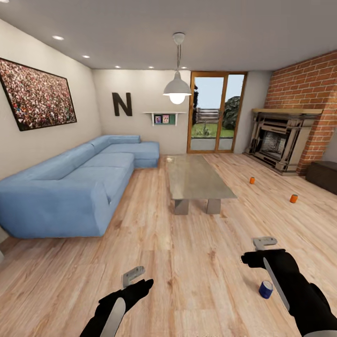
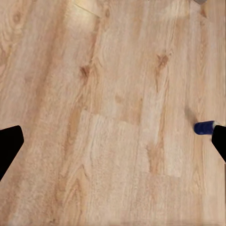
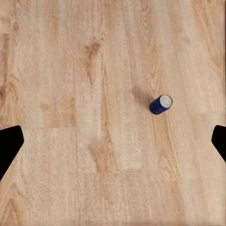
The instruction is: Put the three can of soda from the living room inside the tash can in the kitchen.
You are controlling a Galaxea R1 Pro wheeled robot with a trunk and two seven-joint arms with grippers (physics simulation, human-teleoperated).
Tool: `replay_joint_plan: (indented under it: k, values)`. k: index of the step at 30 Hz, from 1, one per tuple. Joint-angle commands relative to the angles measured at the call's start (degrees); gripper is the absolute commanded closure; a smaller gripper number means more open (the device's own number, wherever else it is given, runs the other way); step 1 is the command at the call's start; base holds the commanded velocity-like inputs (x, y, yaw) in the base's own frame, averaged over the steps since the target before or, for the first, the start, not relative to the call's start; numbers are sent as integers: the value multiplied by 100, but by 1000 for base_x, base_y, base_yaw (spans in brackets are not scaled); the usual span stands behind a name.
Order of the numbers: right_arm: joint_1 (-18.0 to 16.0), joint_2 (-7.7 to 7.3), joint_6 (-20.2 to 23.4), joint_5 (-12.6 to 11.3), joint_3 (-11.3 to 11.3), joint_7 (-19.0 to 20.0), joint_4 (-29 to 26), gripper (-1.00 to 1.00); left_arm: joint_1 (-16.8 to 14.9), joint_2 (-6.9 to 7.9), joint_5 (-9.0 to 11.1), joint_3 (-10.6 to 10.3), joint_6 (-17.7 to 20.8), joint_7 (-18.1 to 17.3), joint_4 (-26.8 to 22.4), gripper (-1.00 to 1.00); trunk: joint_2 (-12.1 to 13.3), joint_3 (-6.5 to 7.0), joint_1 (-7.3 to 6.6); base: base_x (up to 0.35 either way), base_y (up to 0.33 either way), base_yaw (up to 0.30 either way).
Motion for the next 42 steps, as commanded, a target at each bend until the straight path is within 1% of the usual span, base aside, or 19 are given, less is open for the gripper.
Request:
replay_joint_plan:
  k: [1,3,5,7,10,13,18,34,42]
  values:
    - [2,-30,10,1,-4,89,-68,-100,0,-1,-6,-35,-53,7,-16,-100,0,0,0,0,0,-284]
    - [7,-79,16,1,-18,178,-145,-100,0,-1,-15,-70,-90,6,-64,-100,0,0,0,0,0,-282]
    - [41,-172,28,-3,-146,301,-321,-100,0,5,1,-118,-112,-20,-142,-100,0,0,0,0,0,-280]
    - [85,-198,31,-4,-233,333,-456,-100,0,6,14,-121,-110,-40,-147,-100,0,0,0,0,0,-276]
    - [320,-229,41,-6,-472,378,-962,-100,0,15,33,-139,-110,-82,-153,-100,0,0,0,0,0,-272]
    - [451,-235,110,-7,-553,390,-1219,-100,0,16,34,-148,-116,-92,-155,-100,0,0,0,0,0,-269]
    - [537,-245,229,-7,-617,397,-1405,-100,0,19,32,-159,-143,-91,-156,-100,0,0,0,0,0,-269]
    - [558,-239,247,-2,-635,398,-1478,-100,2,18,18,-171,-153,-102,-164,-100,0,0,0,0,-3,-284]
    - [559,-239,254,2,-635,398,-1472,-100,2,18,-8,-178,-155,-93,-164,-100,0,0,0,0,-203,-286]
